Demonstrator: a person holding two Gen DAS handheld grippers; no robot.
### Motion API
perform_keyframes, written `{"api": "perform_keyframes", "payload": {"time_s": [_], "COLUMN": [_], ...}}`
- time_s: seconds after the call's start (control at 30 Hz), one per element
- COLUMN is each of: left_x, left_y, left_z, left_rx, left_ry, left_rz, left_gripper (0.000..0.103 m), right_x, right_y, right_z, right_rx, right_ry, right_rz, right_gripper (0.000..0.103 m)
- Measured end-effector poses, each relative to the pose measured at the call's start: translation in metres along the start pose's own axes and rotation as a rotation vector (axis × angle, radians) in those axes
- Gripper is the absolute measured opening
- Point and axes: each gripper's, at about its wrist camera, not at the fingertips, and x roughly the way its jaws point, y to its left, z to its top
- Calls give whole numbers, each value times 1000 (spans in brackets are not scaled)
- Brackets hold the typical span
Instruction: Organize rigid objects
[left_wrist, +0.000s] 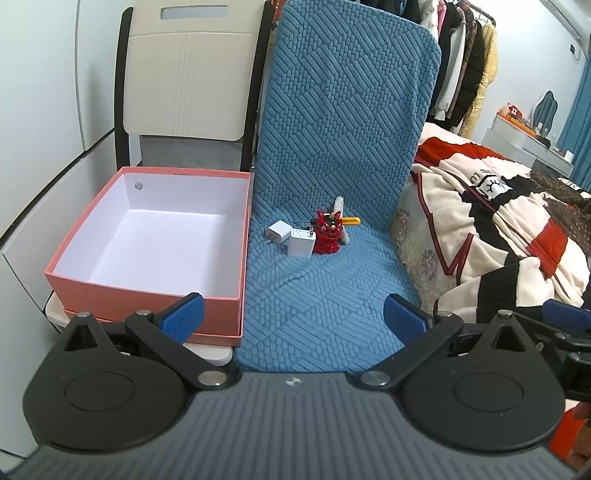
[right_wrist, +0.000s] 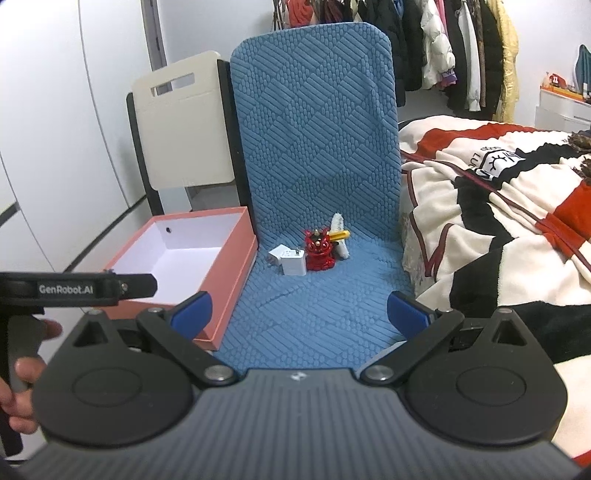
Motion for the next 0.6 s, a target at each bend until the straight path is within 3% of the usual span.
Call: {"api": "perform_keyframes", "payload": {"time_s": [0.17,0.6], "left_x": [1,9], "left_y": [0,-1], "left_z": [0,-5], "left_rx": [2,21], "left_ry": [5,24], "left_rz": [-5,-21], "left_gripper": [103,103], "right_x": [1,7], "right_y": [-1,-6], "right_z": [-1,-6], "right_rx": [-3,42], "right_ry": [-1,32], "right_rz": [-25,8], "right_gripper": [103,103]}}
